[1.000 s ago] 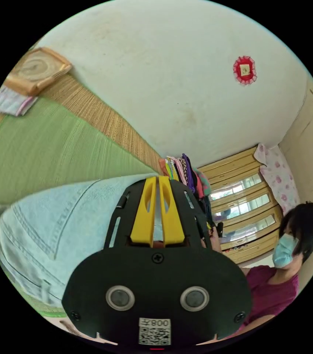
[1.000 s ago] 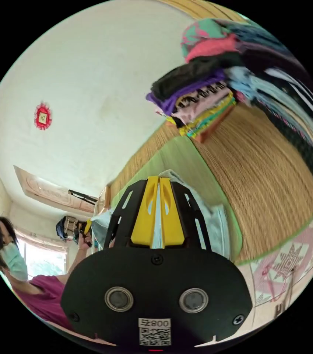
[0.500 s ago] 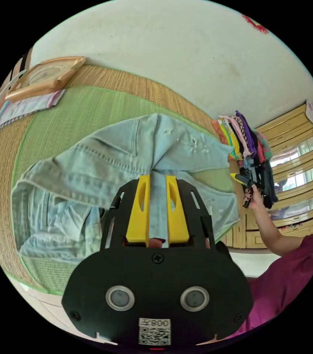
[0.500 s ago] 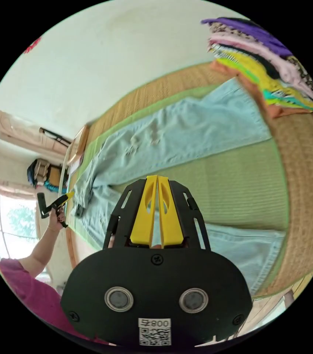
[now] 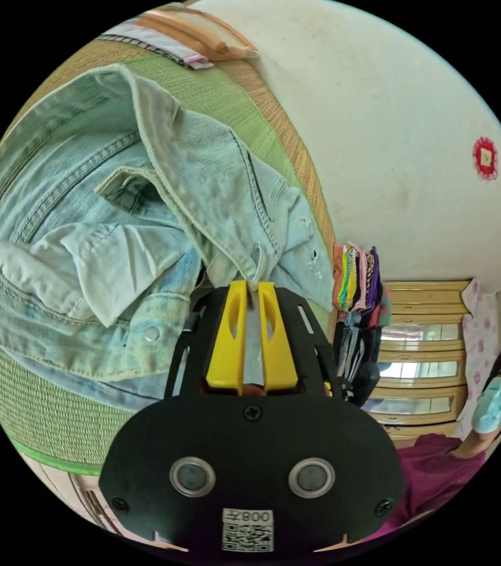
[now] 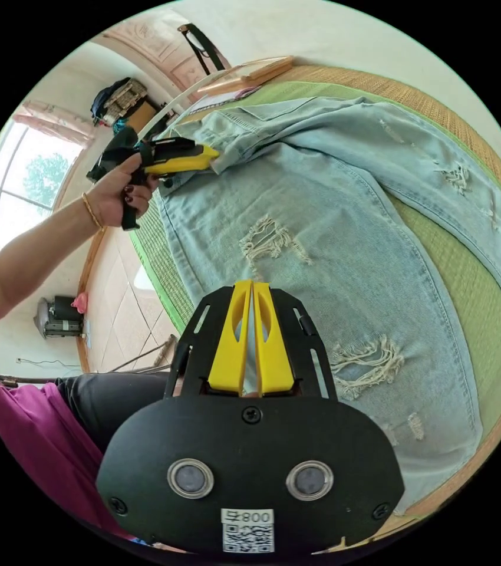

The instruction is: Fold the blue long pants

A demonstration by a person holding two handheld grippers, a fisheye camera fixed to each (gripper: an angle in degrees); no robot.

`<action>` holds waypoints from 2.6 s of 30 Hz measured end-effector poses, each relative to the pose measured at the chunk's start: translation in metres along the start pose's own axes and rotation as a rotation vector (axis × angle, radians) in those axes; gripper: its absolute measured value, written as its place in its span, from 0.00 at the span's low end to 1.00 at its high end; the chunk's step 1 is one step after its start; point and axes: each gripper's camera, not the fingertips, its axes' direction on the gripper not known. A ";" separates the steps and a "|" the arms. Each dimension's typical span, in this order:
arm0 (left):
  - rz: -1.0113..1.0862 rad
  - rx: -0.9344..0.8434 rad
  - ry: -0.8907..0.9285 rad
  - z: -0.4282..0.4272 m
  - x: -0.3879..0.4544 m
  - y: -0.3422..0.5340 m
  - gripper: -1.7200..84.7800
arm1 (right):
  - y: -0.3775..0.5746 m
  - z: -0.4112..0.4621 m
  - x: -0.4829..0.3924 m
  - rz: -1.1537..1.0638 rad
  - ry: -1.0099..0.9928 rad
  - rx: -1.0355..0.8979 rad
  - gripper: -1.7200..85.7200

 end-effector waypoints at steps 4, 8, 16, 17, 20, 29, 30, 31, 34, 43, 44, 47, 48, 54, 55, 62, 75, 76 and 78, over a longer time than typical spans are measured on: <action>0.084 0.222 0.043 -0.067 0.018 -0.063 0.07 | -0.014 0.015 -0.034 -0.066 -0.001 -0.042 0.04; 0.150 0.507 -0.093 -0.153 0.043 -0.113 0.09 | -0.028 0.025 -0.069 -0.141 0.045 -0.057 0.07; 0.100 0.257 -0.313 -0.166 -0.061 -0.030 0.11 | -0.053 0.044 -0.136 -0.267 0.199 -0.060 0.10; 0.067 0.228 -0.335 -0.171 -0.084 -0.009 0.11 | -0.054 0.045 -0.138 -0.270 0.202 -0.061 0.10; 0.023 0.190 -0.396 -0.190 -0.125 0.030 0.12 | -0.062 0.047 -0.150 -0.295 0.232 -0.074 0.10; -0.151 0.144 -0.437 -0.215 -0.194 0.052 0.12 | -0.083 0.056 -0.178 -0.314 0.299 -0.098 0.06; -0.198 0.181 -0.414 -0.217 -0.203 0.052 0.10 | -0.085 0.056 -0.178 -0.300 0.292 -0.097 0.05; -0.209 0.200 -0.395 -0.219 -0.206 0.051 0.10 | -0.088 0.055 -0.177 -0.289 0.291 -0.098 0.05; -0.267 0.196 -0.352 -0.227 -0.219 0.050 0.07 | -0.096 0.054 -0.175 -0.279 0.289 -0.119 0.03; -0.212 0.265 -0.275 -0.277 -0.210 0.109 0.05 | -0.089 0.034 -0.155 -0.220 0.122 -0.190 0.03; -0.208 0.255 -0.280 -0.282 -0.211 0.121 0.05 | -0.085 0.033 -0.155 -0.223 0.113 -0.192 0.03; -0.212 0.208 -0.358 -0.288 -0.210 0.145 0.05 | -0.066 0.035 -0.151 -0.217 0.100 -0.208 0.03; -0.193 0.216 -0.395 -0.290 -0.202 0.151 0.05 | -0.062 0.034 -0.145 -0.194 0.084 -0.202 0.03; 0.085 0.083 -0.451 -0.248 -0.135 0.110 0.04 | -0.067 0.025 -0.119 -0.144 0.033 -0.202 0.02; 0.101 0.077 -0.464 -0.243 -0.129 0.101 0.04 | -0.066 0.023 -0.116 -0.146 0.033 -0.201 0.02; 0.010 -0.045 -0.708 -0.211 -0.119 0.021 0.02 | -0.048 -0.012 -0.070 -0.011 -0.030 -0.092 0.02; 0.200 0.153 -0.674 -0.194 0.010 0.043 0.02 | 0.004 -0.072 0.083 0.316 0.017 0.093 0.02; 0.201 0.160 -0.683 -0.194 0.014 0.045 0.02 | 0.005 -0.072 0.090 0.319 0.025 0.094 0.02; 0.215 0.195 -0.696 -0.196 0.031 0.049 0.03 | 0.007 -0.068 0.098 0.328 0.027 0.088 0.02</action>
